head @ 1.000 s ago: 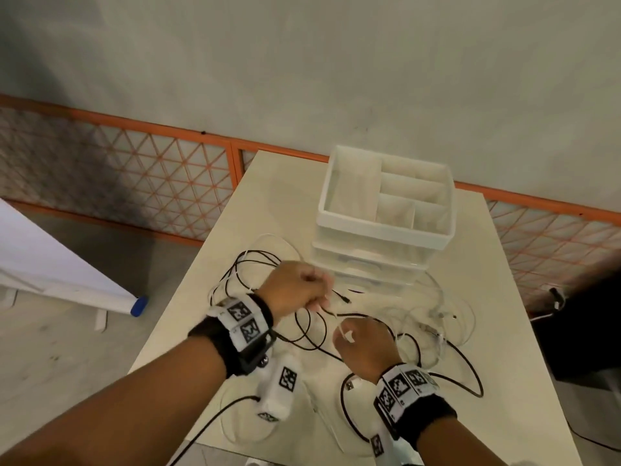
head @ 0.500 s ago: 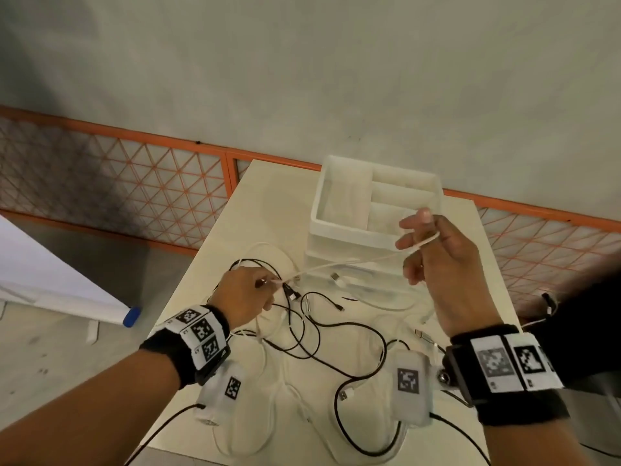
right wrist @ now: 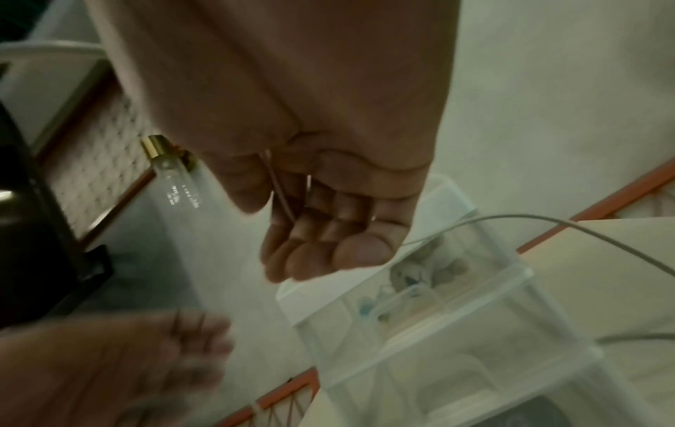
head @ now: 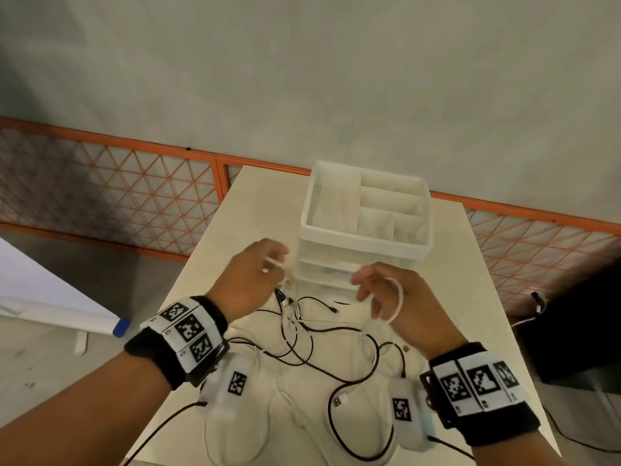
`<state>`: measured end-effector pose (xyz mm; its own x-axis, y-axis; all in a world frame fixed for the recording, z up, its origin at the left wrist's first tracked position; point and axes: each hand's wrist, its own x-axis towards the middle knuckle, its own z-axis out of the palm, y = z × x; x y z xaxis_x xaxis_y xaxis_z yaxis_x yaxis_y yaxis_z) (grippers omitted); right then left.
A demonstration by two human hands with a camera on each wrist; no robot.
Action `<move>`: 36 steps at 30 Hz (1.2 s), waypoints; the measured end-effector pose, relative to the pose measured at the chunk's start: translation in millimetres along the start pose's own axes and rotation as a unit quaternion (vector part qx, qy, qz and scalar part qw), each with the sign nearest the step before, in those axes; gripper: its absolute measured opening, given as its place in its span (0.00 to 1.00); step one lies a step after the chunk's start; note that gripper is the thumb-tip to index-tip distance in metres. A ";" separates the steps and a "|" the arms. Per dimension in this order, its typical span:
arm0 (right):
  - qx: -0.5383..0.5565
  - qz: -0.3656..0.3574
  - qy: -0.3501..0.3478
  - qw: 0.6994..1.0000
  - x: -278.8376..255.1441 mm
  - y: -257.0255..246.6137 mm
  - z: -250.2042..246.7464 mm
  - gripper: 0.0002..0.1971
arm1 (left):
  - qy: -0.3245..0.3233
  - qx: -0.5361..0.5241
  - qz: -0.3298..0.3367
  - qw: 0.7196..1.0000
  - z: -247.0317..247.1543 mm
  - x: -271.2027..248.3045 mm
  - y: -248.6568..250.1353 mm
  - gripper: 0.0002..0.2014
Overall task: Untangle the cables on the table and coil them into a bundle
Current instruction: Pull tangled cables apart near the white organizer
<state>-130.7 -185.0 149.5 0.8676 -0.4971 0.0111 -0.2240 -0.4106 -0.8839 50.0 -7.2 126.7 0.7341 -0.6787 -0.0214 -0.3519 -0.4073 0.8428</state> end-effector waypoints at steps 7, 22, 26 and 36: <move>0.036 -0.075 -0.075 0.994 2.3 -27.2 3.1 0.19 | -0.174 -0.088 0.093 0.976 36.1 -1.1 39.9 0.15; -0.259 0.050 0.198 0.944 15.3 8.8 -71.0 0.08 | 0.027 -0.053 -0.038 0.997 -1.7 8.7 -30.8 0.12; -0.198 0.089 0.303 0.928 21.9 9.7 -81.8 0.09 | 0.006 -0.089 -0.065 0.994 -7.2 0.0 -39.5 0.11; -0.066 0.105 0.318 0.940 24.7 11.5 -78.0 0.08 | 0.026 -0.076 -0.115 0.990 -0.8 -17.6 -41.8 0.18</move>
<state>-146.5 -261.6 176.2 0.3666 -0.9171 0.1566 -0.4506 -0.3223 -0.8325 52.2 22.3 92.3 0.8153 -0.5440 -0.1984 -0.0824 -0.4481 0.8902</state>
